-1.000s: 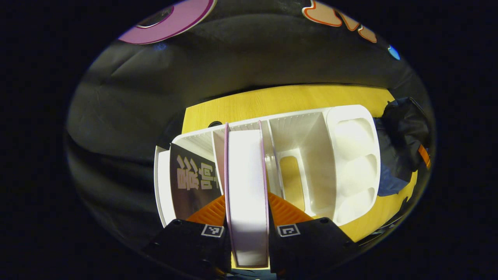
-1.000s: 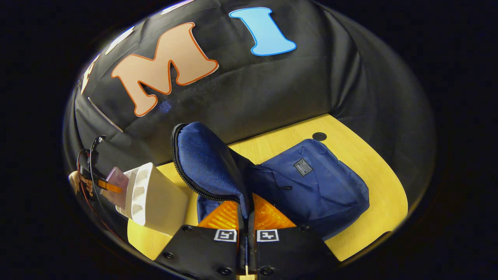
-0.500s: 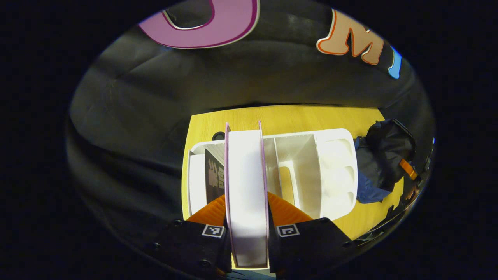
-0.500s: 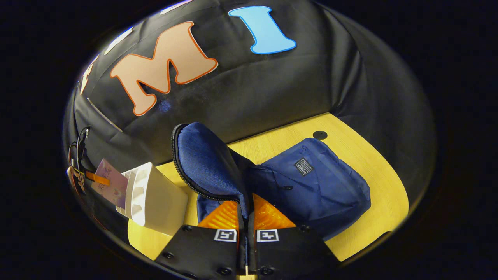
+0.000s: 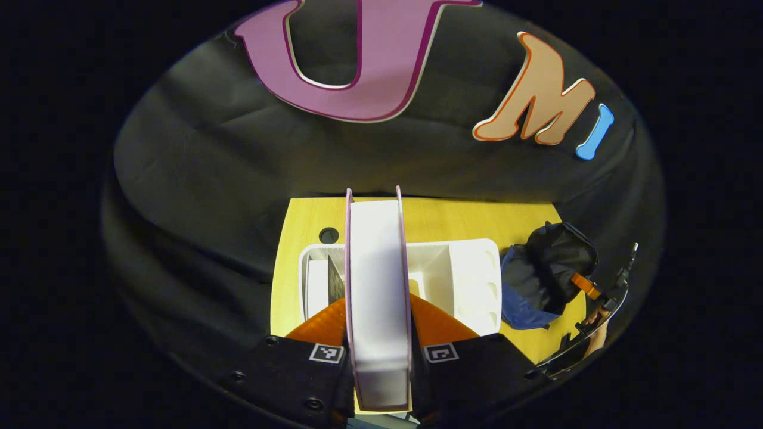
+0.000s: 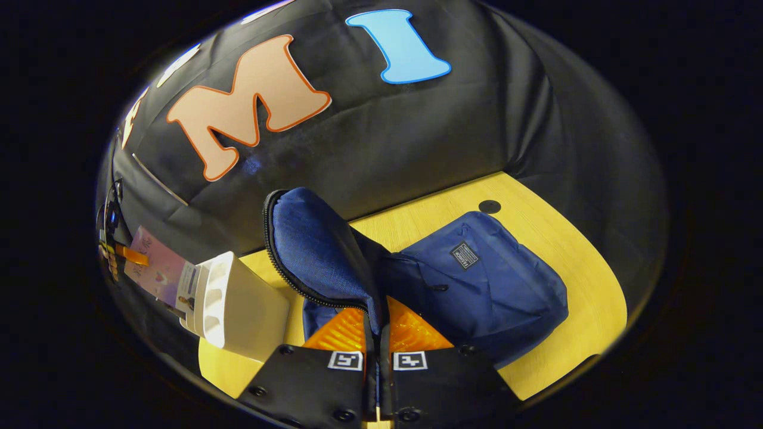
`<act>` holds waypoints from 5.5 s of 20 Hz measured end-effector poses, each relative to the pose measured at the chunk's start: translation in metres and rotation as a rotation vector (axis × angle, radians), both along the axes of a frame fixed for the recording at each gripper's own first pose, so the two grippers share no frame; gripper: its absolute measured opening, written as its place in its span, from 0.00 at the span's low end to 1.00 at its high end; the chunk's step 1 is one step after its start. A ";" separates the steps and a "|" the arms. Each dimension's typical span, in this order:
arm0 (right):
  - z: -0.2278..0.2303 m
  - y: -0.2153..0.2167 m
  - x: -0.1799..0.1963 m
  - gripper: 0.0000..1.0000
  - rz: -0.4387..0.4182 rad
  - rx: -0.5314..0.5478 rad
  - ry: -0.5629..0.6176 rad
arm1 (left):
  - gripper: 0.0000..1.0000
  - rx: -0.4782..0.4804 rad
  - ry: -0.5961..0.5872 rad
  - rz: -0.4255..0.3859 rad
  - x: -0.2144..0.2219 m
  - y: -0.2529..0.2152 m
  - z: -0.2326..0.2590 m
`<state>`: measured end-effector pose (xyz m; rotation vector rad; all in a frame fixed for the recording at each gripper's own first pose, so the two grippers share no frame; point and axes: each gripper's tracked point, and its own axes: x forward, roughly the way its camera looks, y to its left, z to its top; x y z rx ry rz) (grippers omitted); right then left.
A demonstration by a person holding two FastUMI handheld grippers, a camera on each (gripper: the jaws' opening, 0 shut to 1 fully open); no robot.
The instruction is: Open the schoolbag, grab two books from the bookshelf and put them into the schoolbag.
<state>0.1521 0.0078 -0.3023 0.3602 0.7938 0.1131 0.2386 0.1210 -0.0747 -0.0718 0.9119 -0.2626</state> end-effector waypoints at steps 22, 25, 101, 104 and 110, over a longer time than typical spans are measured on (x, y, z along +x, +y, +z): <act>0.002 0.000 0.000 0.05 0.003 0.013 0.007 | 0.33 -0.785 -0.007 0.127 -0.025 -0.081 0.041; 0.004 0.000 0.001 0.05 -0.002 0.025 0.001 | 0.33 -0.838 0.006 0.118 -0.030 -0.106 0.036; 0.035 -0.023 0.015 0.04 -0.074 0.068 -0.105 | 0.90 -0.273 0.075 -0.257 -0.055 -0.477 -0.199; 0.034 -0.024 0.015 0.02 -0.078 0.072 -0.105 | 0.95 -0.221 0.005 -0.273 -0.054 -0.477 -0.196; 0.035 -0.022 0.015 0.04 -0.071 0.061 -0.111 | 0.95 -0.140 -0.122 -0.317 -0.058 -0.443 -0.173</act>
